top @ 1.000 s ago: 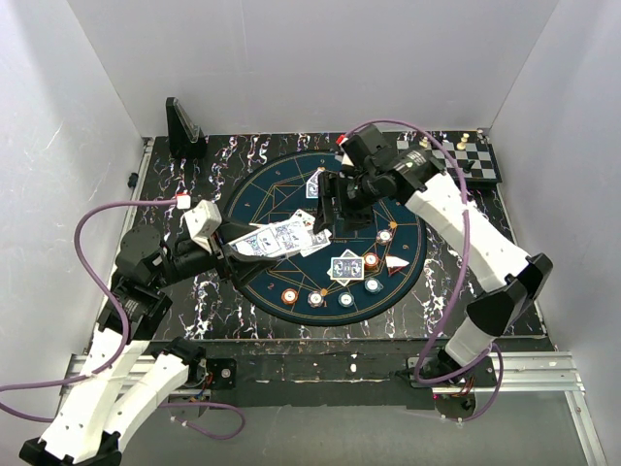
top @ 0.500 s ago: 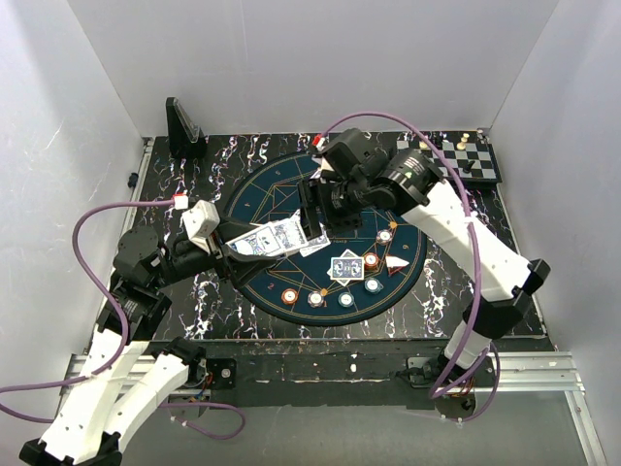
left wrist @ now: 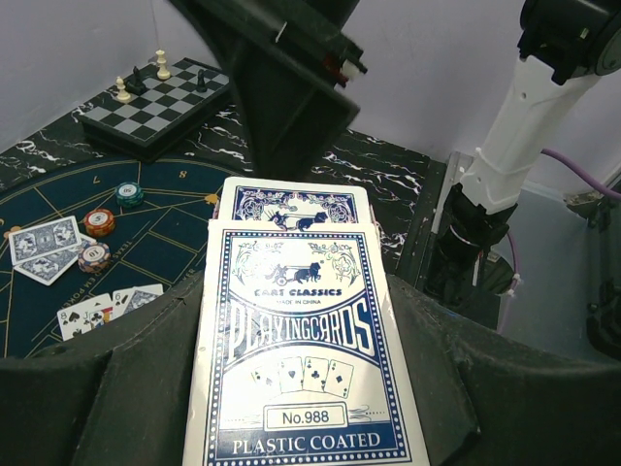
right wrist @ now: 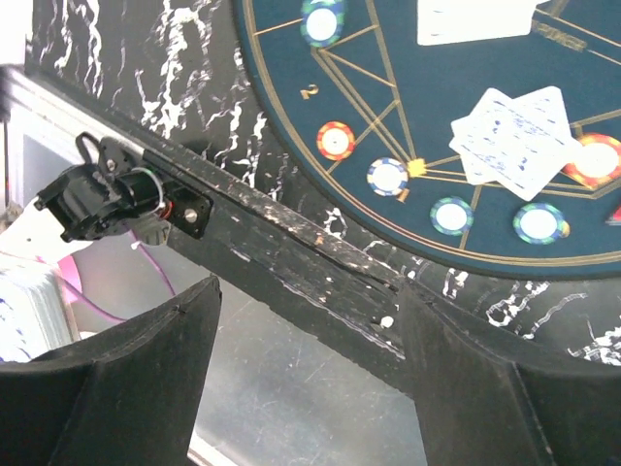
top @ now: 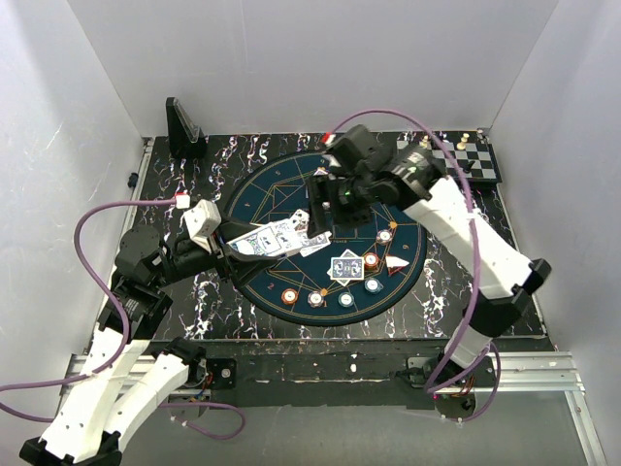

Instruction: Distribute texas hold em gaming equipment

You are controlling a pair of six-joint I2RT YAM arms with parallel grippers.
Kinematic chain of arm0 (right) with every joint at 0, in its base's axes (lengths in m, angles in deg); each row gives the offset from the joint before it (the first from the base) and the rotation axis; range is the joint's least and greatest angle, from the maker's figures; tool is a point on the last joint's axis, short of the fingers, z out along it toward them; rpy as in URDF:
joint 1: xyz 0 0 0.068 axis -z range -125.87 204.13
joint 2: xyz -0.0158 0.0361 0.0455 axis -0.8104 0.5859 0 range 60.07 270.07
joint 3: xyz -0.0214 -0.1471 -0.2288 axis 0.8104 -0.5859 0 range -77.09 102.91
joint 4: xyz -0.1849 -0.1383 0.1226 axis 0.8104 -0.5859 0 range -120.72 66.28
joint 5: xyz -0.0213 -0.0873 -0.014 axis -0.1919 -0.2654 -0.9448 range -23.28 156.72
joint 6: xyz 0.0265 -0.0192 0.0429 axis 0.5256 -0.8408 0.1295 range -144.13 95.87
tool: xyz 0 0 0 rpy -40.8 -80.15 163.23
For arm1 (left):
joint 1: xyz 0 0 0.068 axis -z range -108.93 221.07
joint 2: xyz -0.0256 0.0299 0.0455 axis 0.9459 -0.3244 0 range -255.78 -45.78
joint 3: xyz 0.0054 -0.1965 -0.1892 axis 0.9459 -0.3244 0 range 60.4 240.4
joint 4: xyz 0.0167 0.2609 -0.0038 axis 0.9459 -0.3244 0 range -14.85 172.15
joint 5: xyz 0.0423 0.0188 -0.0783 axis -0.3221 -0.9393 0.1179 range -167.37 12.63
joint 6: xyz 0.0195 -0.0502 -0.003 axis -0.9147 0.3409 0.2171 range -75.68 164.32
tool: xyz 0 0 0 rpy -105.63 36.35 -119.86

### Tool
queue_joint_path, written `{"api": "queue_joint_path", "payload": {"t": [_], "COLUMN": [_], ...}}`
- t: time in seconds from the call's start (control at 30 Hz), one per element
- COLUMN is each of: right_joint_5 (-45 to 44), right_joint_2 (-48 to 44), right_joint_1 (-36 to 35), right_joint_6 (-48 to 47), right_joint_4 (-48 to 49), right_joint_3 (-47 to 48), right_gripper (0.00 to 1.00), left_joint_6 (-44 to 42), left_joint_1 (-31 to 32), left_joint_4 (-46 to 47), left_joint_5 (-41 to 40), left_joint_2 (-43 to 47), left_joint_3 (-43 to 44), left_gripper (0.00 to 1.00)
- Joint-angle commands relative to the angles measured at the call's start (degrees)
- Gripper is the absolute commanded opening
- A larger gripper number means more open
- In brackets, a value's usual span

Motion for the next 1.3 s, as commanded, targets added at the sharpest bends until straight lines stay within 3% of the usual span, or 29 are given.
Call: {"api": "queue_joint_path", "payload": {"t": [0.0,0.2,0.4,0.67,0.87,1.0,1.13,1.27], "right_joint_5": [1.72,30.52,43.48,46.21,47.44,47.36,47.44,47.44], "right_joint_2": [-9.8,-20.45,-18.7,-12.38,-11.67,-11.93,-12.02,-11.32], "right_joint_1": [6.66,12.83,11.34,6.42,5.1,4.92,4.92,4.83], "right_joint_6": [2.28,13.86,26.0,28.03,30.67,31.73,32.61,32.7], "right_joint_4": [3.44,33.11,57.3,61.99,64.72,65.51,65.95,66.13], "right_joint_3": [-5.13,-25.07,-33.35,-30.37,-32.39,-32.92,-33.62,-34.59], "right_gripper": [0.82,0.87,0.89,0.9,0.61,0.34,0.26,0.09], "left_joint_6": [-0.67,-0.94,-1.02,-1.64,-1.99,-2.25,-2.43,-2.87], "left_joint_1": [-0.04,-0.21,-0.12,-0.12,-0.21,-0.21,-0.21,-0.21], "left_joint_4": [0.83,0.74,1.0,1.18,0.91,0.39,0.21,-0.58], "left_joint_5": [-0.02,-0.38,-0.2,-0.81,-5.29,-5.82,-5.83,-4.42], "left_joint_2": [0.72,1.07,0.37,-0.77,-1.12,-1.74,-2.27,-2.88], "left_joint_3": [0.53,0.35,0.97,1.85,1.93,2.28,2.81,3.6], "left_gripper": [0.0,0.0,0.0,0.0,0.0,0.0,0.0,0.0]}}
